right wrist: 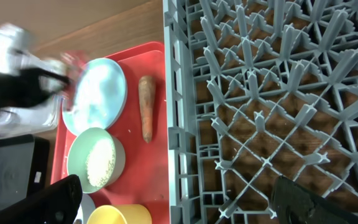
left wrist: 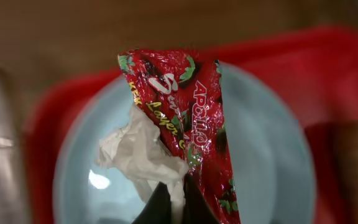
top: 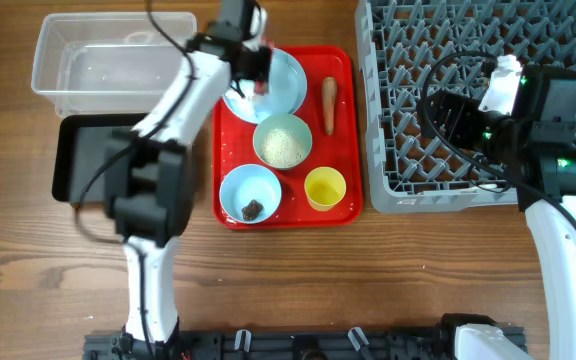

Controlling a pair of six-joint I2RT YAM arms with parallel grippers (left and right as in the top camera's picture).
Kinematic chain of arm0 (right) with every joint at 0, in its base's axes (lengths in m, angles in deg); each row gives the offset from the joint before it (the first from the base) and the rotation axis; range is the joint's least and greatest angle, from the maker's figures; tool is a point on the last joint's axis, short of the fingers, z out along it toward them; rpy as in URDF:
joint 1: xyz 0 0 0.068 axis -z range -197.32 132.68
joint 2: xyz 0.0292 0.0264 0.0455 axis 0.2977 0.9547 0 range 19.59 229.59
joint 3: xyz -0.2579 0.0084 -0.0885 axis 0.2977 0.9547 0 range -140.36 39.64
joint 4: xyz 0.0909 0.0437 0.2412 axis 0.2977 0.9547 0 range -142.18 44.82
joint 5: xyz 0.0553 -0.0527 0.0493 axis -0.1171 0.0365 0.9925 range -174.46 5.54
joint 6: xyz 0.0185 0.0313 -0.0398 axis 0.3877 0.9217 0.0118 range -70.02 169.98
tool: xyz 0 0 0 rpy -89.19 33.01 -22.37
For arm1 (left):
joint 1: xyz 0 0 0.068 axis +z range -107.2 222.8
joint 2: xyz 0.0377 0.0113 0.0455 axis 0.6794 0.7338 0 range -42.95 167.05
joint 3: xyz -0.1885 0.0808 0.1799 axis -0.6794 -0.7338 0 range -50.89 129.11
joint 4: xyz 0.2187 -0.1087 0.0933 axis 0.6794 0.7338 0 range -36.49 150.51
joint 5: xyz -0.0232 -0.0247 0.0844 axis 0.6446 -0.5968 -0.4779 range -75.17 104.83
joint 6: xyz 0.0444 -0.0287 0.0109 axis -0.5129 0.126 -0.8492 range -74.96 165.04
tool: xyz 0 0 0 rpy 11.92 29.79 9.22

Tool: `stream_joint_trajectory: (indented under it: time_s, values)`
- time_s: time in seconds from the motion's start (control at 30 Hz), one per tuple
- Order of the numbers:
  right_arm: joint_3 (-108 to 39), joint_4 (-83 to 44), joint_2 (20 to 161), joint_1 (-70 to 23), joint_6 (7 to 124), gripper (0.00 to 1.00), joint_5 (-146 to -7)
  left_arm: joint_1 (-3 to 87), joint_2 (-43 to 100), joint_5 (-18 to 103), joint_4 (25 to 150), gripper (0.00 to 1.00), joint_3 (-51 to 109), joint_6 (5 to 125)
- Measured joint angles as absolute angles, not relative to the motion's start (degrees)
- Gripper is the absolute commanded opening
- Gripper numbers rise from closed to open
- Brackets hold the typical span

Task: Sort waste into correct bins and load items into the dishwasher rack
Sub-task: 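Grasp the red wrapper with the left gripper, drop it in the clear bin, then pick the white tissue from the blue plate with the left gripper into the clear bin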

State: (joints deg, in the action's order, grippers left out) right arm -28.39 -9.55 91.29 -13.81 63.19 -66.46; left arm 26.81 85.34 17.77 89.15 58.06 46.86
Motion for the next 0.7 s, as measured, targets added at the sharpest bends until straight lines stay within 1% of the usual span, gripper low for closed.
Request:
stream_joint_trajectory:
  time_s: [0.07, 0.13, 0.23, 0.27, 0.3, 0.33, 0.37, 0.5, 0.63, 0.7]
  values:
    - [-28.39, -9.66, 91.29, -13.81, 63.21, 1.00, -66.46, 29.74, 78.20, 17.84, 89.11, 0.04, 58.52, 47.54]
    - [-28.39, -9.75, 91.29, -13.81, 63.21, 1.00, -66.46, 36.29, 71.16, 17.64, 89.13, 0.04, 60.31, 47.96]
    - [-28.39, -9.79, 91.29, -13.81, 63.21, 1.00, -66.46, 43.33, 71.86, 17.75, 92.91, 0.04, 60.55, 48.85]
    - [-28.39, -10.21, 91.29, -13.81, 63.21, 1.00, -66.46, 45.43, 73.10, 17.64, 93.78, 0.13, 60.51, 49.49]
    - [-28.39, -10.97, 91.29, -13.81, 63.21, 1.00, -66.46, 46.92, 74.52, 17.62, 94.96, 0.47, 60.48, 50.30]
    - [-28.39, -11.54, 91.29, -13.81, 63.21, 1.00, -66.46, 47.70, 76.23, 17.62, 95.31, 0.84, 60.48, 51.19]
    - [-28.39, -11.76, 91.29, -13.81, 63.21, 1.00, -66.46, 48.01, 78.74, 17.60, 95.55, 1.00, 60.31, 51.56]
    - [-28.39, -11.98, 91.29, -13.81, 63.21, 1.00, -66.46, 47.94, 81.87, 17.60, 95.47, 1.00, 59.89, 52.46]
    - [-28.39, -11.96, 91.29, -13.81, 63.21, 1.00, -66.46, 47.29, 79.99, 18.27, 96.28, 0.99, 59.89, 52.20]
    - [-28.39, -11.96, 91.29, -13.81, 63.21, 1.00, -66.46, 44.36, 76.69, 19.02, 98.57, 0.96, 59.89, 49.64]
